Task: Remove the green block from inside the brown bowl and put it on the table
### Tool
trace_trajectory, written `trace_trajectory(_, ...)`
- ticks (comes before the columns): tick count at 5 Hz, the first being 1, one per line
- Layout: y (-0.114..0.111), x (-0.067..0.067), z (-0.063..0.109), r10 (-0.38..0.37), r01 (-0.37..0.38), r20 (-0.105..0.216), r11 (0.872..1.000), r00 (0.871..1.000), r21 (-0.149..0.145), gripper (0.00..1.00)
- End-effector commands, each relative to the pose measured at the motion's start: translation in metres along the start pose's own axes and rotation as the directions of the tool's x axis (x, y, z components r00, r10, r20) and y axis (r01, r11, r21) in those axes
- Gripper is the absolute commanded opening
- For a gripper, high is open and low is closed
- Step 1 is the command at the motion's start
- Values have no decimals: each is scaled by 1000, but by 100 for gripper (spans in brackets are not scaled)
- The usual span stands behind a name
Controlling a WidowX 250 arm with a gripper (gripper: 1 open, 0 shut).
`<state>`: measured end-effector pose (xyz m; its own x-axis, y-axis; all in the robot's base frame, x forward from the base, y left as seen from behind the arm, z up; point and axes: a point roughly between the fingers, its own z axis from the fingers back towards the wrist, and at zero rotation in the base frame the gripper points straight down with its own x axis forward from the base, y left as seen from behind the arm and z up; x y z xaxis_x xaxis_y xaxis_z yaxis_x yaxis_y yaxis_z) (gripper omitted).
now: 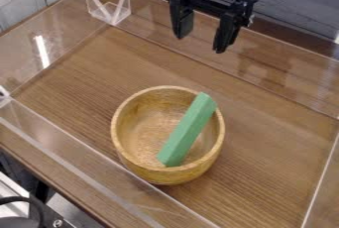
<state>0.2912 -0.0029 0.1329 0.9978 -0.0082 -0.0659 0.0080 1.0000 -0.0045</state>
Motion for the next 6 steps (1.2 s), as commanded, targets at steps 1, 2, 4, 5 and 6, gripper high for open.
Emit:
trace_trajectory(1,-2,-20,-13,-26,26,-16,1000,1000,1,100)
trace_trajectory(2,-10,-58,-31,-71,71,-29,997,997,6,100)
trace_trajectory(4,-24,-78,-57,-92,92,41,996,995,0,100)
trace_trajectory(5,-31,-78,-66,-96,97,76,995,993,-5,100)
trace_trajectory(6,-33,-77,-76,-105,107,88,994,991,-9,100)
